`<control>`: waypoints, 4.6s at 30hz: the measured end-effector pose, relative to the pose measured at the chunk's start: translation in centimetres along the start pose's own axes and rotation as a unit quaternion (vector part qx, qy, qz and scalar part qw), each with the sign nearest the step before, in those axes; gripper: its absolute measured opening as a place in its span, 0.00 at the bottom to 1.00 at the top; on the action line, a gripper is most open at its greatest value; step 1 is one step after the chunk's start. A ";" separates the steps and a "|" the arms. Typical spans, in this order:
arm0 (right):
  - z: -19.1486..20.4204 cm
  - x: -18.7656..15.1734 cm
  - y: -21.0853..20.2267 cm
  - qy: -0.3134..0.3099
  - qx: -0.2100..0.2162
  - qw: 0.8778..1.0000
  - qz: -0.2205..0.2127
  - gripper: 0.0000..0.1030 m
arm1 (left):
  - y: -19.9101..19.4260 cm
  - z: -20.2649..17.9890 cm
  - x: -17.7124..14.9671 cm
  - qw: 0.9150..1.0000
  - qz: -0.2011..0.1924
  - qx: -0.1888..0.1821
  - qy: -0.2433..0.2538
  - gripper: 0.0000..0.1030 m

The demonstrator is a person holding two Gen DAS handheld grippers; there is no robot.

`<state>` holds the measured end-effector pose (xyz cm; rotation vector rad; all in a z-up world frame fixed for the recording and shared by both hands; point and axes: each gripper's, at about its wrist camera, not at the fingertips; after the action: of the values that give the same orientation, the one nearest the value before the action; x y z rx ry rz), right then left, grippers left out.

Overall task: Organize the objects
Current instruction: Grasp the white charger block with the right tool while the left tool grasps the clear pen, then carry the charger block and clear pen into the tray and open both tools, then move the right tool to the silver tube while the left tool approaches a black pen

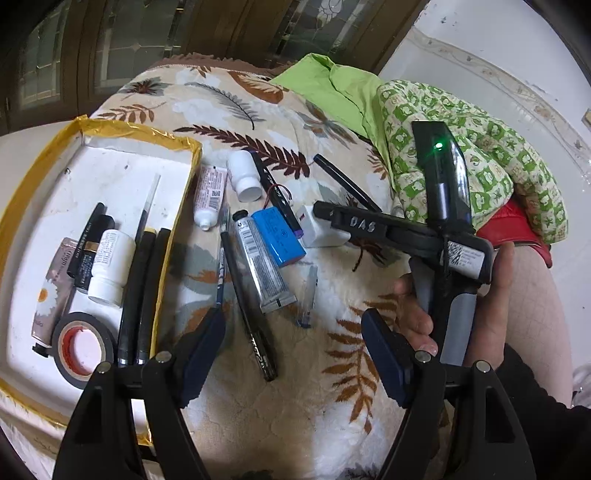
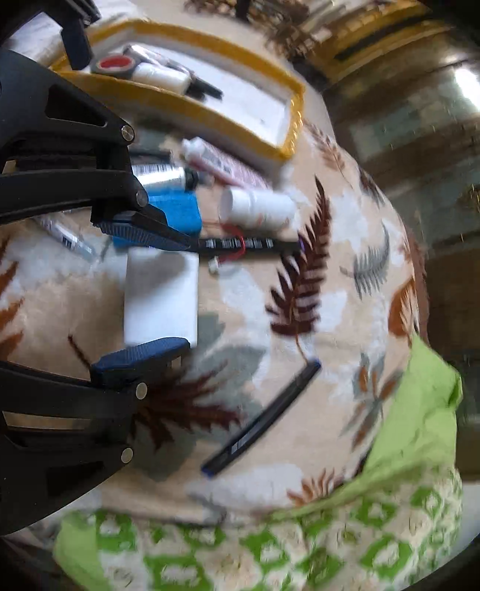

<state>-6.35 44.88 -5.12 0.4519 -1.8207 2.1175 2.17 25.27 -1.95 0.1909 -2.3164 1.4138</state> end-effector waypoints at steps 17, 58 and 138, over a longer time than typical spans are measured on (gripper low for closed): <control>-2.3 -3.0 -1.8 0.072 0.021 0.997 0.034 0.54 | 2.6 -3.2 1.0 0.996 0.023 -0.012 0.089 0.74; 5.6 -2.9 -2.7 0.062 -0.020 0.996 0.067 0.57 | -6.1 12.9 1.4 0.990 -0.075 -0.063 -0.105 0.08; 5.7 -7.6 -3.6 0.066 0.025 0.994 0.087 0.59 | -1.2 6.8 0.0 0.992 0.011 -0.102 -0.074 0.74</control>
<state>2.30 39.58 -4.37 0.1649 -1.7941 2.2538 0.61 18.75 -3.69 0.2175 -2.5720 1.1990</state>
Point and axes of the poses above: each gripper's, at about its wrist camera, not at the fingertips, and y roughly the way its jaws point, z to its left, x to its top, and after that the axes turned 8 degrees about z, right-handed
